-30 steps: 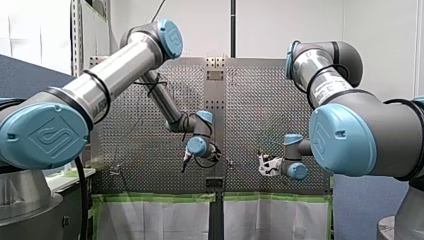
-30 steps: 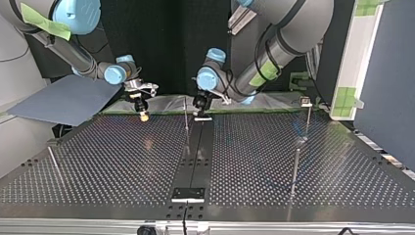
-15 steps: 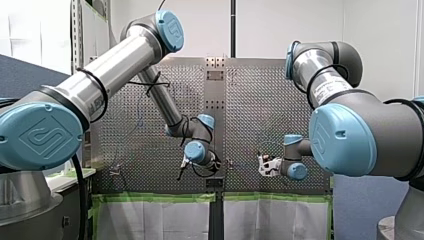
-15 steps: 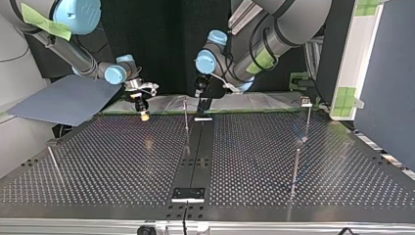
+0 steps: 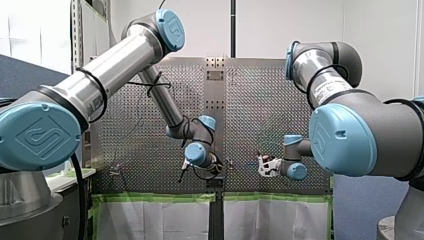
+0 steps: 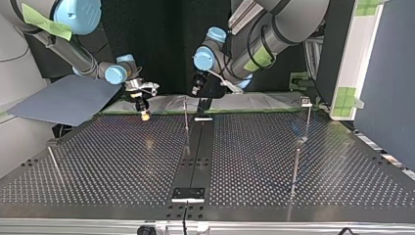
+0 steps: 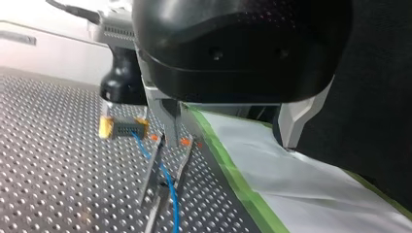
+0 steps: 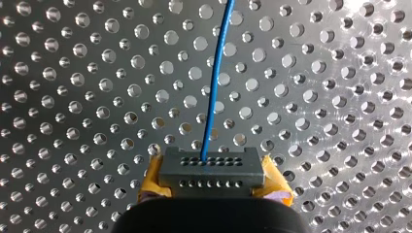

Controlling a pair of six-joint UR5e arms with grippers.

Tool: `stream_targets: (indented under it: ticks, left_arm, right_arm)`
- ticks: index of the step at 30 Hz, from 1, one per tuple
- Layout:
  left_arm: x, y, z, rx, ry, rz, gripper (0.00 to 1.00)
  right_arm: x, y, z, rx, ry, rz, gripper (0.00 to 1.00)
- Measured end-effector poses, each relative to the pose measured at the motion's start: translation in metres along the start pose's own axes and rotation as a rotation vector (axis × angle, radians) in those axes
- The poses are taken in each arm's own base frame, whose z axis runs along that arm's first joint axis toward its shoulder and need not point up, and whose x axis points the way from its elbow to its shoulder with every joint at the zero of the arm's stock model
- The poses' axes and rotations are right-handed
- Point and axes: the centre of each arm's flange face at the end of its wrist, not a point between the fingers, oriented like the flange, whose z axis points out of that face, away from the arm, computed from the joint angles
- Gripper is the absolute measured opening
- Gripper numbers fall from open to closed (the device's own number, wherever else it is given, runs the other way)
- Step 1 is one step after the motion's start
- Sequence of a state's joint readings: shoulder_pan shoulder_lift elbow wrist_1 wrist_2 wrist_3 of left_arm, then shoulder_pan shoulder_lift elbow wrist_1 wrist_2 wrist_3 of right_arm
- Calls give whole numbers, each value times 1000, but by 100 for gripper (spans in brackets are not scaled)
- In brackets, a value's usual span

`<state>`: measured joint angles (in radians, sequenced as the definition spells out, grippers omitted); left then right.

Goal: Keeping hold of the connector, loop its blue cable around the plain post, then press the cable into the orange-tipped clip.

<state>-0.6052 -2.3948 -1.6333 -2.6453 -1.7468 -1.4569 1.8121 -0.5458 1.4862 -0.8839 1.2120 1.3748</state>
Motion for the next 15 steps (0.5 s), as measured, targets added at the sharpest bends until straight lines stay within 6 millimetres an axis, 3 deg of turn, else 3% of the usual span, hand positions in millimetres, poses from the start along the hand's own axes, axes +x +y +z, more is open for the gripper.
stream_targets:
  ticks: [15]
  left_arm:
    - [-6, -9, 4, 68, -54, -34, 100]
  right_arm:
    - [-1, -2, 0, 2, 1, 0, 0]
